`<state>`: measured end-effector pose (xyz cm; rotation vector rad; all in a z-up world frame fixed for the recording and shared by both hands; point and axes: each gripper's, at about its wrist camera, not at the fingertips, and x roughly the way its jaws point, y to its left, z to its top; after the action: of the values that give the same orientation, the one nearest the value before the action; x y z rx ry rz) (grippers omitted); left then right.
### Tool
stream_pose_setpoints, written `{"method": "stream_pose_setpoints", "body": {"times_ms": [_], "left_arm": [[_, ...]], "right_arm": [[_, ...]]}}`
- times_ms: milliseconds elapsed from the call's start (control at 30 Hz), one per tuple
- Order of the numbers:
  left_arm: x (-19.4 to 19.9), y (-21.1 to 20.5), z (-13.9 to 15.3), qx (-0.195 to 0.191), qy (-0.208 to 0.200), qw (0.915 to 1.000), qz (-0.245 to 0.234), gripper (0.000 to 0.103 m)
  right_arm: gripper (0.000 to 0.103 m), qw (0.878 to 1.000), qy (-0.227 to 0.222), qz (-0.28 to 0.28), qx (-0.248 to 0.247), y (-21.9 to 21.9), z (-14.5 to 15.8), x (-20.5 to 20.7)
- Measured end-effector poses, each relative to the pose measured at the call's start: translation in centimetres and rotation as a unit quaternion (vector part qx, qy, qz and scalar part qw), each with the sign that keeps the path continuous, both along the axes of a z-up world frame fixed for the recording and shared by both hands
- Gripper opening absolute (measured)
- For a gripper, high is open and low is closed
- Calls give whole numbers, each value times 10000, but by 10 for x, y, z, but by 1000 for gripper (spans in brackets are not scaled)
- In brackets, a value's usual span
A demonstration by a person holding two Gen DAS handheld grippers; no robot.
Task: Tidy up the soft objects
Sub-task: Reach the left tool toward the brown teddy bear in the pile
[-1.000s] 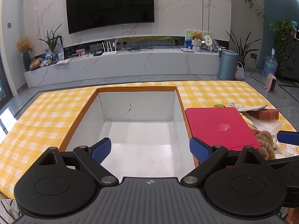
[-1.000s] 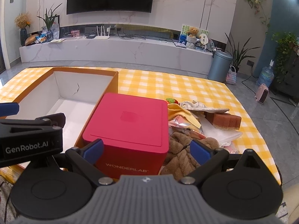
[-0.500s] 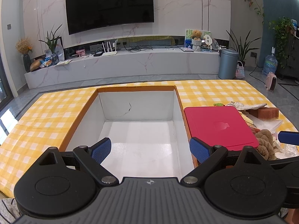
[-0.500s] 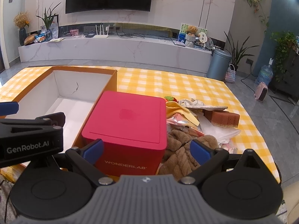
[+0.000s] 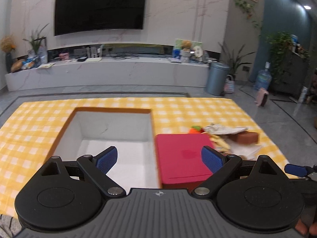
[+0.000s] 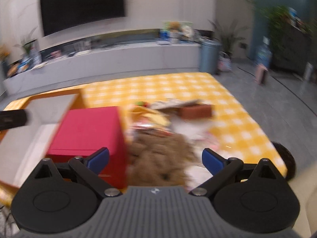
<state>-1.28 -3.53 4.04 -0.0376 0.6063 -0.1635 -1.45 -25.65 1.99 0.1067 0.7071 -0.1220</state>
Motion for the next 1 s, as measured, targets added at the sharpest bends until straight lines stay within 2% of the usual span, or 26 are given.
{"method": "stream_pose_setpoints", "body": {"times_ms": [100,200,267,400,567,667,767,867,1000], "left_arm": [[4,-18,1,204,-66,9995,-245,103],[7,-42,-3,571,-158,9973,-428,103],[10,-59,-7,815,-158,9947,-604,103],[17,-93,-21,1185,60,9866,-1122,103],[14,-128,-34,1275,173,9782,-1633,103],[17,-152,-39,1451,274,9680,-2027,103],[30,-173,-44,1592,662,9620,-2119,103],[51,-184,-49,1478,1402,9584,-2001,103],[82,-186,-55,935,2261,9568,-1569,102]], "right_arm": [[98,9982,69,-525,273,-44,-5,-4],[98,9917,76,-889,928,-83,-10,-10],[98,9876,47,-1020,1193,-101,-13,-11],[98,9834,37,-1301,1267,-117,-22,-5],[97,9780,-241,-1528,1400,-127,-45,-5],[95,9781,-256,-1337,1573,-132,-56,6],[94,9763,-212,-1286,1730,-141,-59,23],[91,9754,43,-1496,1618,-148,-67,38],[86,9635,174,-1580,2155,-160,-80,34]]}}
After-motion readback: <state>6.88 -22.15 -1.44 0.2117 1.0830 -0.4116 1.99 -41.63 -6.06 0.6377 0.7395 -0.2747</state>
